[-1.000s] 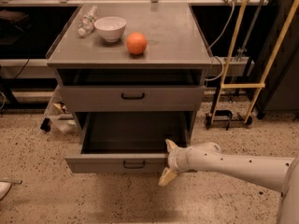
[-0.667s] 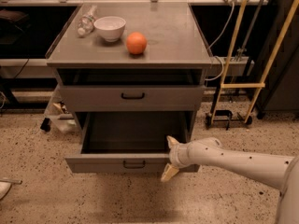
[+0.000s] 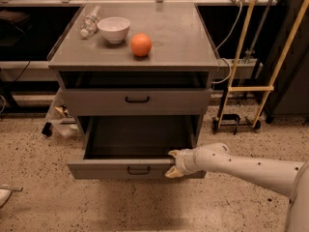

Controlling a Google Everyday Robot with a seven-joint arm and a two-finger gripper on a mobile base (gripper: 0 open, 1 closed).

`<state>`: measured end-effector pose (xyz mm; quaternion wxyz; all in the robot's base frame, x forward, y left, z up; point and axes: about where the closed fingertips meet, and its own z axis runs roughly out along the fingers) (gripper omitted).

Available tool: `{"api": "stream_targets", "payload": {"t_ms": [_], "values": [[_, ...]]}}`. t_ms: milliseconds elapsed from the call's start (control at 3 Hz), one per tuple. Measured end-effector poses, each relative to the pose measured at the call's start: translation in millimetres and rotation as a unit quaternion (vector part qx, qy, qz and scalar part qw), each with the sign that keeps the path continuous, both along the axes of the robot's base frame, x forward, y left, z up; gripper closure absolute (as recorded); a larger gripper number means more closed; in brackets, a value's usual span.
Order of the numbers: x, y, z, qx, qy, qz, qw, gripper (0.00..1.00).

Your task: Open middle drawer

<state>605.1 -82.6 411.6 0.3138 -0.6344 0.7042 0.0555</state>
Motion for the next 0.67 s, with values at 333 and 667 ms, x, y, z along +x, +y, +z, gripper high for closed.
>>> {"api": "stream_targets", "payload": {"t_ms": [333, 667], "values": [[0.0, 0.0, -0.1, 0.000, 0.000, 0.000, 1.0000, 0.65], [-0.3, 0.1, -0.4, 0.000, 0.000, 0.000, 1.0000, 0.89]]}}
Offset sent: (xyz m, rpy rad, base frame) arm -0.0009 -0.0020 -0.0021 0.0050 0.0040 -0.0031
